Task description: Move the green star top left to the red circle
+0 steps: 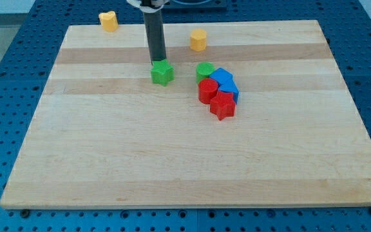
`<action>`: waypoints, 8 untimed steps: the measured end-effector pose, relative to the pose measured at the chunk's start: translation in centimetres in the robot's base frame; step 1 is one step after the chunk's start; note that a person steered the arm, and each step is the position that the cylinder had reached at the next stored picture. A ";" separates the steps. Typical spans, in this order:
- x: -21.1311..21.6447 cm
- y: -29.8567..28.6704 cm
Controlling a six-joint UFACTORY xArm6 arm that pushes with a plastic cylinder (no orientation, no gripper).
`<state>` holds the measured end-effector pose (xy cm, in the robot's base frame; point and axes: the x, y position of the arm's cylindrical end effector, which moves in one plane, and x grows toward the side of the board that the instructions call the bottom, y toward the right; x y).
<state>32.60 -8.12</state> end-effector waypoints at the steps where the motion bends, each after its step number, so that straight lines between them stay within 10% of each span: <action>1: 0.6 -1.2; 5: 7.5 -1.2; 8: 2.4 -1.7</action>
<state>35.02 -9.85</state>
